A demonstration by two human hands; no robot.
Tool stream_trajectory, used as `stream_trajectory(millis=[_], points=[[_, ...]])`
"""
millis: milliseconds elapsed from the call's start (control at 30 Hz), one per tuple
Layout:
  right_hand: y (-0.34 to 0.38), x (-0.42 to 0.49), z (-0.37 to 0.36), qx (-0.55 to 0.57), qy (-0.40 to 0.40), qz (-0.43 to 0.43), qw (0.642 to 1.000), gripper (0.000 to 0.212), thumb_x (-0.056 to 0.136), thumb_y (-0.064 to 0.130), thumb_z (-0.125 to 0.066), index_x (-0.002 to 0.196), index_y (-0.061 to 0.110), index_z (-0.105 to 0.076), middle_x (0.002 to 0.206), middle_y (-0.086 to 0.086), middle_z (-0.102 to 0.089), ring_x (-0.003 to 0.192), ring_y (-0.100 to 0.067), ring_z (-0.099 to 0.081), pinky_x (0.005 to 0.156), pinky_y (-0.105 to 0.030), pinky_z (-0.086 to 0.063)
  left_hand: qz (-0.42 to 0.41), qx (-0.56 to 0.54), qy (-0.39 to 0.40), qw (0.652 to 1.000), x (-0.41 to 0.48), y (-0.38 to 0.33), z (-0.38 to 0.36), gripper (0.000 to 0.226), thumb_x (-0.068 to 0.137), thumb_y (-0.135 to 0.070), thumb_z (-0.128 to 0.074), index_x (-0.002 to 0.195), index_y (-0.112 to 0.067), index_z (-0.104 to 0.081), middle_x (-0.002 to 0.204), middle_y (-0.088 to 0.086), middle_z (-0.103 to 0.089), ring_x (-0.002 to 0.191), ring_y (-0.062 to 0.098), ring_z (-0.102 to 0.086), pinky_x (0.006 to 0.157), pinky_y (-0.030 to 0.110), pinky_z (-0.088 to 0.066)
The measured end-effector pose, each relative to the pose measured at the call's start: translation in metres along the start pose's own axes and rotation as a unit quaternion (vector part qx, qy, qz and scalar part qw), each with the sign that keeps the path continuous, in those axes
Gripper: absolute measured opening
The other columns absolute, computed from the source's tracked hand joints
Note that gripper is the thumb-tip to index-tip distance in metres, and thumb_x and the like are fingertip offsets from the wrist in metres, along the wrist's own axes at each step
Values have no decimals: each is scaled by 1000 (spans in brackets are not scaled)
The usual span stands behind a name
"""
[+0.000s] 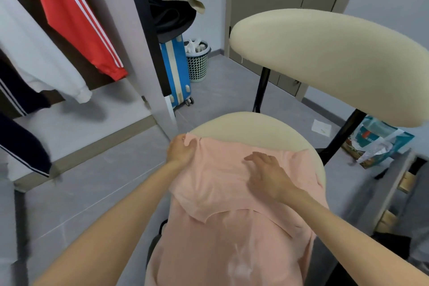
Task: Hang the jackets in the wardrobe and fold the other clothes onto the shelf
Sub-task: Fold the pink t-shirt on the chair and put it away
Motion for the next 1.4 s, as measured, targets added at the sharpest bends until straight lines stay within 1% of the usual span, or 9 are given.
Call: stream_trajectory(millis=[167,333,467,633,733,867,1233,1333,1400], points=[[13,45,-12,-31,36,-47,998,65,89,17,-51,147,29,-25,160,7,-4,141,-36,-6,112,-48,-25,89,-72,12,993,42,0,-12,43,92,-49,-53,69,-13,-55,78,5,-57,90,30,-59,76,33,-42],[12,61,-23,-6,87,-106,990,70,88,23,-51,148,39,-17,160,12,5,141,-45,1,109,-66,-19,135,-91,-65,985,59,11,-15,38,97,-31,-50,118,-1,-61,122,16,-62,111,32,-57,88,31,-42],[6,56,-25,8,101,-150,983,72,89,38,-54,149,46,-13,160,14,5,143,-44,8,109,-70,-11,150,-125,-115,974,53,29,-7,25,94,-23,-58,107,-2,-58,117,20,-63,108,33,-58,88,33,-43],[-6,40,-3,2,9,-145,989,60,89,31,-53,145,34,-31,158,5,-18,140,-32,-17,110,-49,-29,-52,64,-166,983,15,-4,-13,43,94,-14,-54,136,-16,-43,144,8,-38,134,27,-33,109,39,-22],[-34,24,16,1,-118,-177,977,44,94,30,-49,137,27,-44,150,1,-33,133,-28,-25,103,-43,-32,-231,165,-23,959,-19,-26,-44,48,100,-20,-42,147,-22,-32,158,2,-18,145,21,-14,115,40,-10],[-82,2,27,76,-191,-314,927,46,94,26,-44,138,18,-40,146,-8,-35,132,-33,-25,105,-47,-28,-246,277,124,920,-54,-35,-103,52,102,-44,-26,152,-42,-10,161,-8,15,148,19,16,110,59,16],[-107,6,21,184,-235,-297,907,27,97,36,-41,87,11,-48,94,-12,-61,91,-35,-55,79,-42,-45,-151,380,162,898,-52,-11,-141,62,88,-75,-13,143,-58,11,155,-15,30,142,26,32,96,72,23],[-119,-5,26,231,-320,-307,866,27,99,33,-37,97,17,-59,94,-10,-64,88,-32,-56,70,-36,-39,-146,375,173,899,-51,-12,-139,62,87,-77,-13,142,-60,10,154,-16,31,142,27,32,97,73,20],[-132,-11,23,276,-305,-333,849,36,100,35,-39,125,21,-61,116,-11,-66,104,-34,-57,85,-38,-46,-144,366,184,901,-50,-13,-138,63,86,-79,-14,142,-61,9,154,-16,32,141,28,32,97,73,20]])
Point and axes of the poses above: each hand's wrist, its own x-axis towards the middle knuckle, its own z-axis out of the back of the hand, y = z × x, the point moved 2 cm from there along x, towards the middle knuckle
